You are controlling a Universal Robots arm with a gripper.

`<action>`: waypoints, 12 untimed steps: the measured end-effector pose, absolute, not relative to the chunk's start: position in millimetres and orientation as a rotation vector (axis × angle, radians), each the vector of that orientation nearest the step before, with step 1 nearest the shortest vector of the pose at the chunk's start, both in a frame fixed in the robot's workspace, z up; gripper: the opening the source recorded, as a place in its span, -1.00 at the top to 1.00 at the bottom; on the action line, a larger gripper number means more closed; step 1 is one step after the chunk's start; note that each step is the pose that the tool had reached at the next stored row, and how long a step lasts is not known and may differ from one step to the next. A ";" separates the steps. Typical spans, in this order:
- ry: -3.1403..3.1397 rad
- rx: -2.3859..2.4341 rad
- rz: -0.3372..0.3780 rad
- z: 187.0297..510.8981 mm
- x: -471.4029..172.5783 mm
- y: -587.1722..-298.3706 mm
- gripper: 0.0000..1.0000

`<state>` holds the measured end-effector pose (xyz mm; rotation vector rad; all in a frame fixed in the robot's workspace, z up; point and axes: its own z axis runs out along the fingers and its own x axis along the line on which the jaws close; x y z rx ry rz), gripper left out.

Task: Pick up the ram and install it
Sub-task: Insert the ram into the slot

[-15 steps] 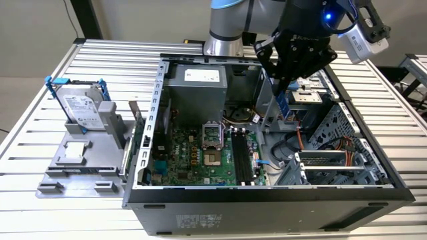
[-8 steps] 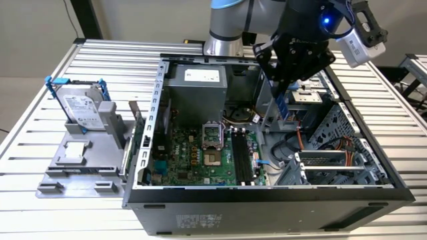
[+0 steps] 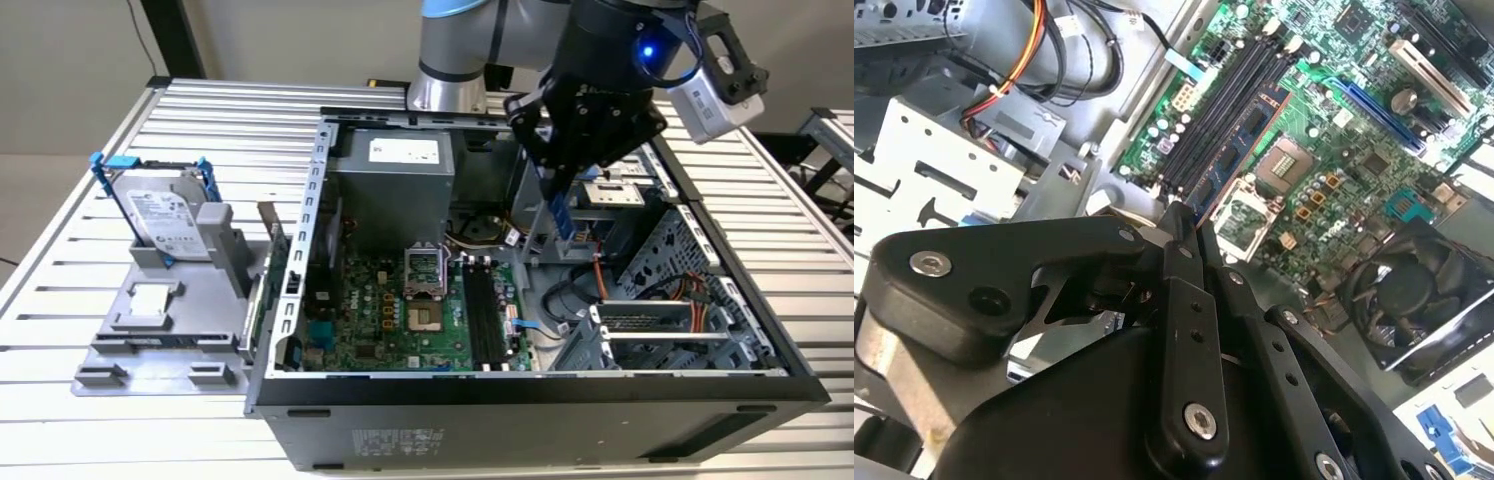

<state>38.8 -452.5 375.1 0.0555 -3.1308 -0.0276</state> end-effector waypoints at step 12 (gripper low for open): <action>-3.131 0.056 -0.027 365.1 38.8 -452.5 1.00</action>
